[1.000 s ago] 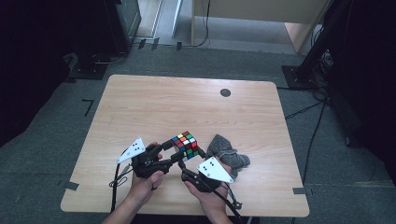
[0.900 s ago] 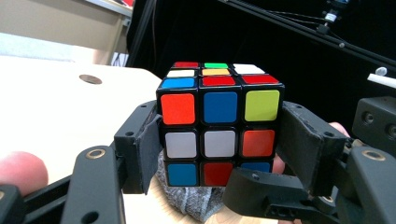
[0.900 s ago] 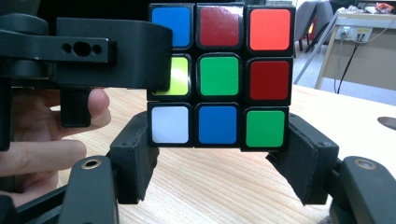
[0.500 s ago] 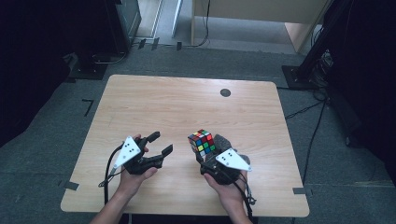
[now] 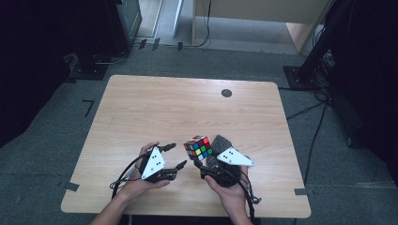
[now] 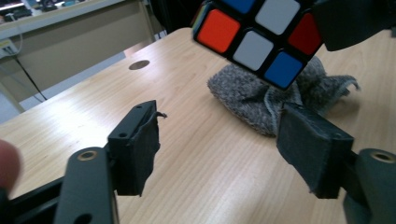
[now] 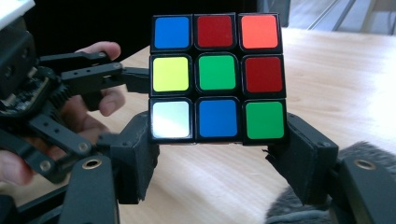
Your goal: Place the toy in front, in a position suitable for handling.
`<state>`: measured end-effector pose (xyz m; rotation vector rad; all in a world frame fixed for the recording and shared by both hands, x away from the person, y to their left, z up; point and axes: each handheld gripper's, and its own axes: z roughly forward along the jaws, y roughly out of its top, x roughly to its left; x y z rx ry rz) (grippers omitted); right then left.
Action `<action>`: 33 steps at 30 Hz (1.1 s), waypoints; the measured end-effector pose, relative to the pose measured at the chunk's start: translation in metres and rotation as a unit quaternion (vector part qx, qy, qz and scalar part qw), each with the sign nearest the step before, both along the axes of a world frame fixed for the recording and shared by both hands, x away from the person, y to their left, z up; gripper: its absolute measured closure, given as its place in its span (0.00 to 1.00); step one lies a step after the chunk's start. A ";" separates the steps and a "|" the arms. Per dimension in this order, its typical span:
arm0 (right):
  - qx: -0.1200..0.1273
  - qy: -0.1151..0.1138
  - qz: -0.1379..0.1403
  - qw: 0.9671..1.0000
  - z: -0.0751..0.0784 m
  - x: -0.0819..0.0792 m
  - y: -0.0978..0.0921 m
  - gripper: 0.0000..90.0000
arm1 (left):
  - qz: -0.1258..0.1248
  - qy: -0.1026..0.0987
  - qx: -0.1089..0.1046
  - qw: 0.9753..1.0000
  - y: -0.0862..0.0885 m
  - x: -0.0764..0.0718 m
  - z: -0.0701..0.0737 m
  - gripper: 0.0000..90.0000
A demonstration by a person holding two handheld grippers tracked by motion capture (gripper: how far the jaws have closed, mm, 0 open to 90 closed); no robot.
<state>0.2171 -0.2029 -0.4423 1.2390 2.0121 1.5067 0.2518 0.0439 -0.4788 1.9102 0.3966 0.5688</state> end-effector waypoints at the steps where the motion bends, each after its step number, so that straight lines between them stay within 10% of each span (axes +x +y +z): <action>1: 0.000 0.005 0.002 1.000 0.000 -0.001 0.002 0.39 | -0.001 -0.005 0.013 1.000 -0.001 -0.001 0.000 0.27; 19: 0.016 0.065 0.022 0.998 0.000 -0.004 0.017 0.38 | 0.008 -0.125 0.075 0.989 -0.017 -0.022 -0.001 0.37; 23: 0.048 0.075 0.039 0.995 -0.002 0.001 0.011 0.33 | 0.017 -0.103 0.065 0.992 -0.013 -0.018 0.000 0.38; 29: 0.117 0.047 0.072 0.989 0.009 0.006 -0.014 0.34 | 0.030 -0.018 0.021 0.999 0.006 0.000 0.006 0.38; 33: 0.082 0.033 0.024 0.996 0.008 0.011 -0.028 0.34 | 0.039 0.026 -0.020 0.999 0.018 0.009 0.010 0.38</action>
